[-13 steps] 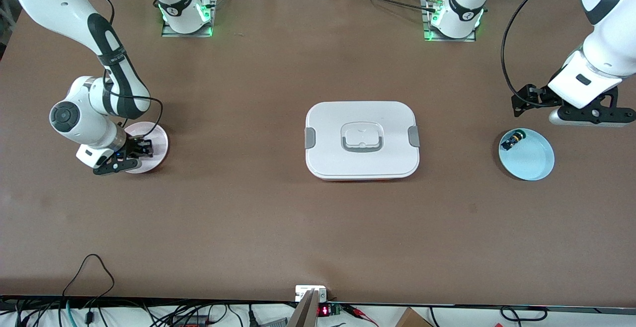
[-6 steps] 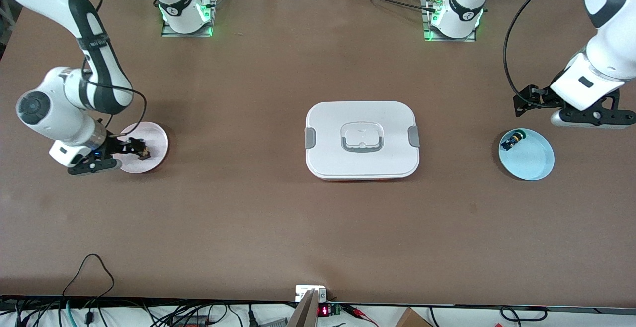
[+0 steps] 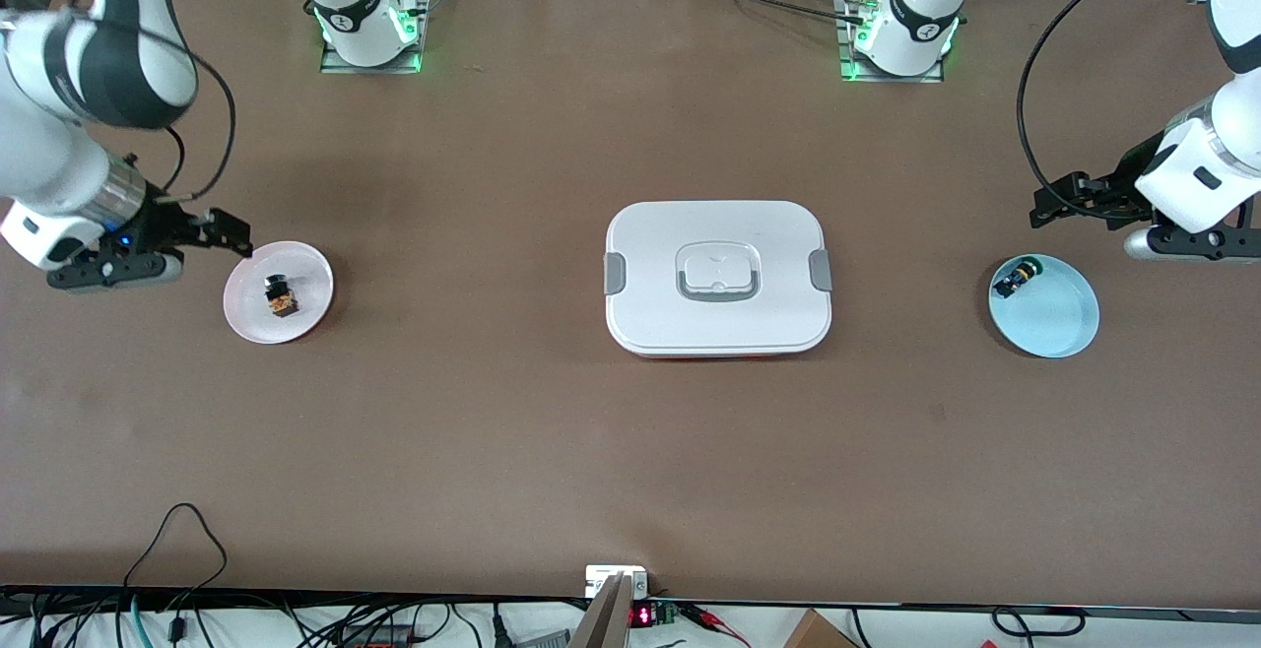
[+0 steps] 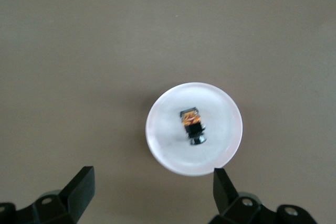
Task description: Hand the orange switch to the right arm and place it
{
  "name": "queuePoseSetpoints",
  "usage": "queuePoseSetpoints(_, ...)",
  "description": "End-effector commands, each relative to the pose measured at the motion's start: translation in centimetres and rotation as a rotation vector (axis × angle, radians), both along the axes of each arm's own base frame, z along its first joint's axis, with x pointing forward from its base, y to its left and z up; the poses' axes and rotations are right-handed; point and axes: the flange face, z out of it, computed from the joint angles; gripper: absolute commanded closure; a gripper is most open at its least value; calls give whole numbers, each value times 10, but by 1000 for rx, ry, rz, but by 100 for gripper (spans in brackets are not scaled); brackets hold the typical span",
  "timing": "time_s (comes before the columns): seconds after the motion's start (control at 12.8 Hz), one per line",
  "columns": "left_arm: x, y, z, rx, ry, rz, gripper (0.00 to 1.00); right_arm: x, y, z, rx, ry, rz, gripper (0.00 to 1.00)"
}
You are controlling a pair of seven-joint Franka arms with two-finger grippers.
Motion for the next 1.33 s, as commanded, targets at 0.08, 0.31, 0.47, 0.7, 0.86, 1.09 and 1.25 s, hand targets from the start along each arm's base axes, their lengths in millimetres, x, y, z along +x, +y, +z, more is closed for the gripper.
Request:
queuePoseSetpoints(0.08, -7, 2, 11, 4, 78, 9, 0, 1, 2, 94, 6, 41, -7, 0)
queuePoseSetpoints(0.31, -6, -3, 22, 13, 71, 0, 0, -6, 4, 128, 9, 70, 8, 0)
queuePoseSetpoints(0.47, -8, -13, 20, 22, 86, -20, 0, -7, 4, 130, 14, 74, 10, 0)
queuePoseSetpoints(0.7, -7, -14, 20, 25, 90, -2, 0, -3, 22, 127, 5, 67, 26, 0)
queuePoseSetpoints(0.86, -6, -12, 22, 24, 82, 3, 0, 2, 28, 126, 4, 61, 37, 0)
queuePoseSetpoints(1.09, -6, -10, 22, 31, 81, 1, 0, 4, 25, 130, 5, 53, 31, 0)
queuePoseSetpoints(1.25, -4, -8, 29, 49, 61, 0, 0, 4, 24, 130, 5, 55, 29, 0)
